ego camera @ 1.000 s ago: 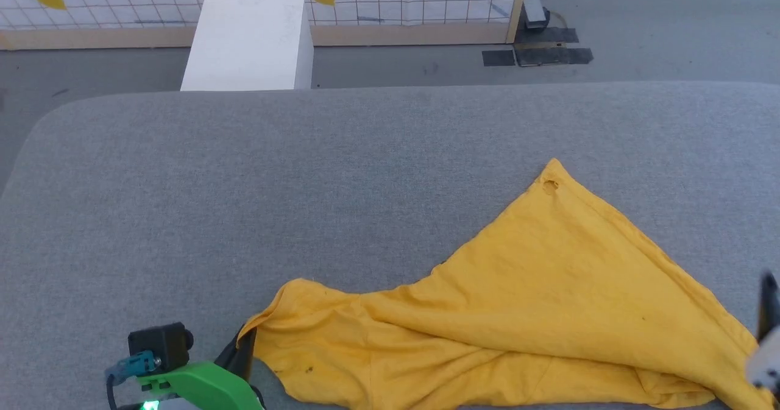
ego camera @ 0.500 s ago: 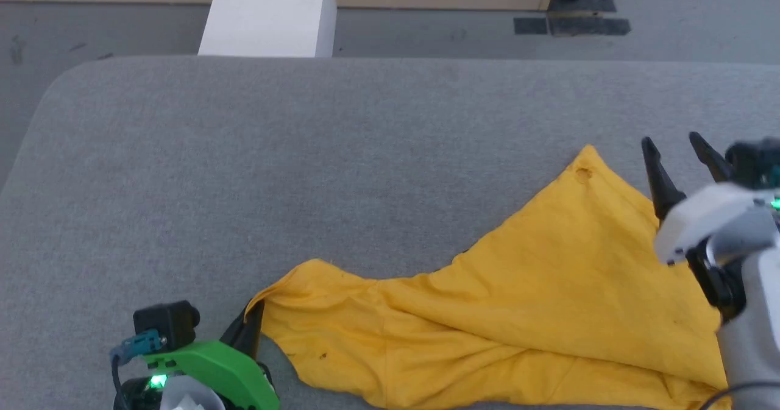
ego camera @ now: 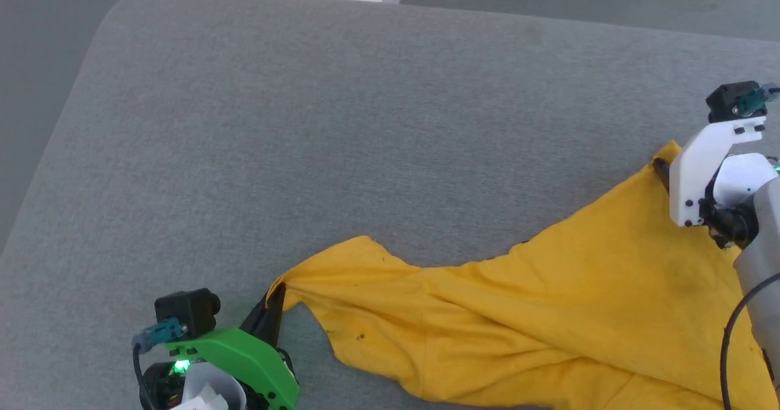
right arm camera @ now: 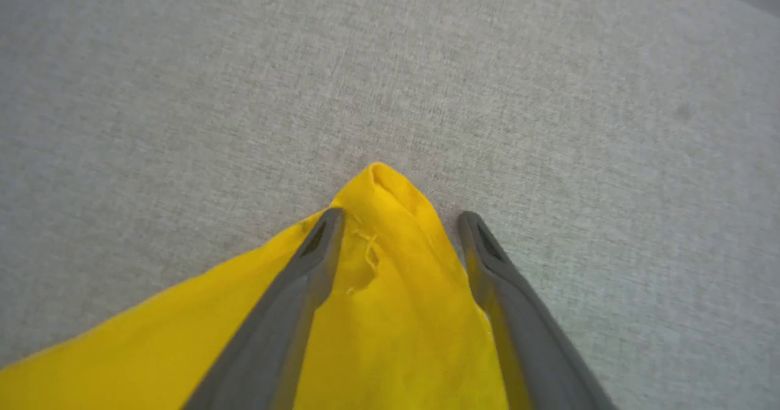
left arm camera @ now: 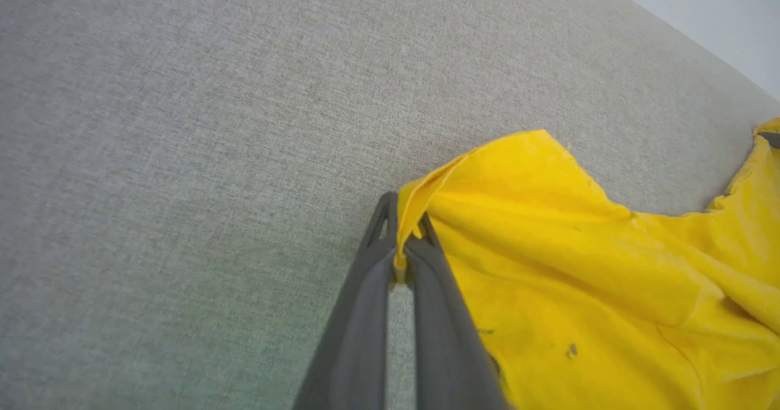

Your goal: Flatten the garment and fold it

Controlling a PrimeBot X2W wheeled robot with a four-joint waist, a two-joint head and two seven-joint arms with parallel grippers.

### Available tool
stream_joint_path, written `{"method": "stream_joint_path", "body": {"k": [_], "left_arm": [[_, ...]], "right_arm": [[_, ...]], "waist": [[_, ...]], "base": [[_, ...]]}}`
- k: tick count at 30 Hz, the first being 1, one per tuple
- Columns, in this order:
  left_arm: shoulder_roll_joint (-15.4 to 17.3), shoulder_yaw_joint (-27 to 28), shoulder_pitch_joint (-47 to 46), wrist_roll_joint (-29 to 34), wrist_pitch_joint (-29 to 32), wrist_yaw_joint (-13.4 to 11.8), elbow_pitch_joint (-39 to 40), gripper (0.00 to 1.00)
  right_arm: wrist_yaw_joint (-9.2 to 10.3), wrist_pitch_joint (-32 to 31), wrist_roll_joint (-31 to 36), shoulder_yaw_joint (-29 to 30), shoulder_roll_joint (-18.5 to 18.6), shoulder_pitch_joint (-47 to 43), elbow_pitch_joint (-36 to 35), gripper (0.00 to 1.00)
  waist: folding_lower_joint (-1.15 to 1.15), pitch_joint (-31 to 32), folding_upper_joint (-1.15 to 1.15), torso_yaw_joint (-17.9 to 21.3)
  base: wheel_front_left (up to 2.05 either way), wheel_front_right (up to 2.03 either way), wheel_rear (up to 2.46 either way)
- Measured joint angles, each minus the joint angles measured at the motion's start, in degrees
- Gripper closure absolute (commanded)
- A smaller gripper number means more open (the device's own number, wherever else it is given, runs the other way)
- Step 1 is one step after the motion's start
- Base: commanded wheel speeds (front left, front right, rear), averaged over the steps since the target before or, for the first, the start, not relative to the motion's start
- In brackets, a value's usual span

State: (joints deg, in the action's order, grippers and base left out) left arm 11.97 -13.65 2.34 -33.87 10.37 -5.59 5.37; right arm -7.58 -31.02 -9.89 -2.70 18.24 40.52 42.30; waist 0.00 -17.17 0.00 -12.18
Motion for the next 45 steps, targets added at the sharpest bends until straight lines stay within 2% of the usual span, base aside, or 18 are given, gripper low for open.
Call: {"method": "stream_joint_path", "body": {"k": [1,2,3,4,5,9,15,18,25,30,33,38,41,45], "left_arm": [[-0.01,-0.03,-0.01,0.0,-0.12,0.0,-0.11,1.0],[-0.01,-0.04,0.0,0.0,-0.12,0.0,-0.21,1.0],[-0.01,-0.04,-0.01,0.0,-0.12,0.0,-0.27,1.0],[-0.02,-0.05,-0.01,0.0,-0.13,0.0,-0.32,1.0],[-0.02,-0.05,-0.01,0.0,-0.12,0.0,-0.41,1.0],[-0.01,-0.03,0.01,-0.03,-0.12,-0.02,-0.49,1.0],[0.34,0.12,0.4,-0.09,-0.11,-0.46,-0.38,1.0],[0.66,0.36,1.21,-0.14,-0.09,-0.62,-0.1,1.0],[1.38,1.7,3.97,-0.63,0.04,-1.68,1.1,1.0],[1.69,3.58,4.53,-1.03,-1.94,-2.1,1.26,1.0],[0.99,5.6,4.54,-1.89,-5.38,-2.57,1.22,1.0],[2.01,7.86,3.5,-1.86,-7.99,-2.88,1.52,1.0],[3.58,9.05,-0.86,-1.92,-8.16,-1.4,2.69,1.0],[6.88,9.61,-9.72,-2.58,-6.11,1.07,3.31,1.0]], "right_arm": [[0.0,-0.99,0.47,0.05,0.07,0.51,0.05,0.0],[0.0,-1.81,1.04,0.07,0.11,1.13,0.03,0.16],[0.0,-2.15,1.37,0.18,0.1,1.47,0.02,0.67],[0.0,-2.56,1.69,0.65,0.05,1.75,0.02,0.89],[0.0,-2.86,2.26,0.93,-0.09,1.77,-0.11,1.0],[0.0,-0.29,3.71,1.51,-0.74,0.67,-1.6,1.0],[0.0,17.81,2.87,3.37,-3.15,-7.1,-7.68,1.0],[0.0,24.75,1.11,5.25,-4.97,-12.66,-10.31,1.0],[0.0,34.23,-2.15,9.99,-10.29,-27.35,-20.89,1.0],[0.0,34.95,-3.87,13.21,-13.69,-35.62,-29.1,1.0],[0.0,33.26,-3.87,14.58,-14.37,-39.87,-33.31,1.0],[0.0,30.19,-2.56,14.47,-14.93,-41.96,-40.38,1.0],[0.0,27.09,-0.99,13.52,-13.54,-41.28,-44.23,1.0],[0.0,21.53,-0.67,10.49,-7.51,-35.27,-47.66,1.0]], "waist": [[0.0,-0.25,0.0,-0.31],[0.0,-0.51,0.0,-0.54],[0.0,-0.69,0.0,-0.66],[0.0,-0.85,0.0,-0.73],[0.0,-0.87,0.0,-0.69],[0.0,-0.35,0.0,-0.1],[0.0,1.96,0.0,1.79],[0.0,3.52,0.0,2.94],[0.0,6.96,0.0,6.93],[0.0,8.8,0.0,10.43],[0.0,9.98,0.0,12.43],[0.0,11.67,0.0,15.85],[0.0,12.37,0.0,17.42],[0.0,12.34,0.0,18.9]], "base": [[0.0,0.0,0.0],[0.0,0.0,0.0],[0.0,0.0,0.0],[0.0,0.0,0.0],[0.0,0.0,0.0],[0.0,0.0,0.0],[0.0,0.0,0.0],[0.0,0.0,0.0],[0.0,0.0,0.0],[0.0,0.0,0.0],[0.0,0.0,0.0],[0.0,0.0,0.0],[0.0,0.0,0.0],[0.0,0.0,0.0]]}}
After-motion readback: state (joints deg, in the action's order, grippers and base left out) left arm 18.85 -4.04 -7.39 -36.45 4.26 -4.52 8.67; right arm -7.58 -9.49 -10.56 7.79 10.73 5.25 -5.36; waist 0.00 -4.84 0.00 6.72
